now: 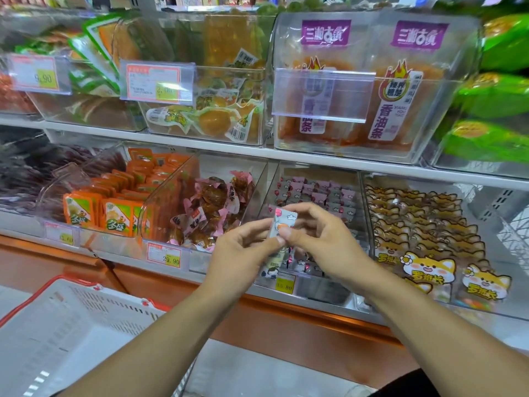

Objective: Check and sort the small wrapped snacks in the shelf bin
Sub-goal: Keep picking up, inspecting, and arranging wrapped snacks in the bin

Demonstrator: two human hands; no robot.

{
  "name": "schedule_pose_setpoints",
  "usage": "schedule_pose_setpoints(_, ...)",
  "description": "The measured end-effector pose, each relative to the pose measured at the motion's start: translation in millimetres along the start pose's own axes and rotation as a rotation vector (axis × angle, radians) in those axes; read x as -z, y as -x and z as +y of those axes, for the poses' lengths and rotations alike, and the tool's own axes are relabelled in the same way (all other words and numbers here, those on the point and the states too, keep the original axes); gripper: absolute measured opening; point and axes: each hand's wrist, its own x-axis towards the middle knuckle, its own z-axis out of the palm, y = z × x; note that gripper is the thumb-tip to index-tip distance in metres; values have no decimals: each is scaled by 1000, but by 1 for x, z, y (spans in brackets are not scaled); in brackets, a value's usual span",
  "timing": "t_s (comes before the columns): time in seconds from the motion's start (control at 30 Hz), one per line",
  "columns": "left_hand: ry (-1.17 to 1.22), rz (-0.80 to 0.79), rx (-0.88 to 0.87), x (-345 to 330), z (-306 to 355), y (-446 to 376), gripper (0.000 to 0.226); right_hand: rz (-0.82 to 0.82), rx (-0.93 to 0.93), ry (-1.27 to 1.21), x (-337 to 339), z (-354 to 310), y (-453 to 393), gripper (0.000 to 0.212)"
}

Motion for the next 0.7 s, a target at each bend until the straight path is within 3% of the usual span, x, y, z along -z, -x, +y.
schedule_pose_setpoints(0.1, -87, 55, -26, -7, 0, -7, 38, 87, -42, -112, 8, 2, -16, 27)
schedule_pose_setpoints(0.17, -212, 102, -57, -11, -2, -12, 41, 303, -74, -192, 18, 6, -31, 22)
schedule_pose_setpoints(0.23, -416, 95, -114, -15, -5, -15, 49, 560, -36, -128, 27, 12, -48, 17)
schedule_pose_setpoints(0.3, -633, 52, -199, -20, -8, -17, 57, 681, 0, 58, 32, 18, -63, 23)
schedule_pose_setpoints(0.37, -832, -9, -266, -26, -10, -19, 62, 690, 0, 269, 32, 25, -75, 35)
schedule_pose_setpoints(0.5, -1015, -105, -284, -33, -20, -23, 77, 612, 49, 492, 22, 30, -96, 25)
schedule_pose_setpoints(0.7, -1112, -143, -262, -36, -27, -25, 87, 262, -14, 640, 17, 43, -111, 31)
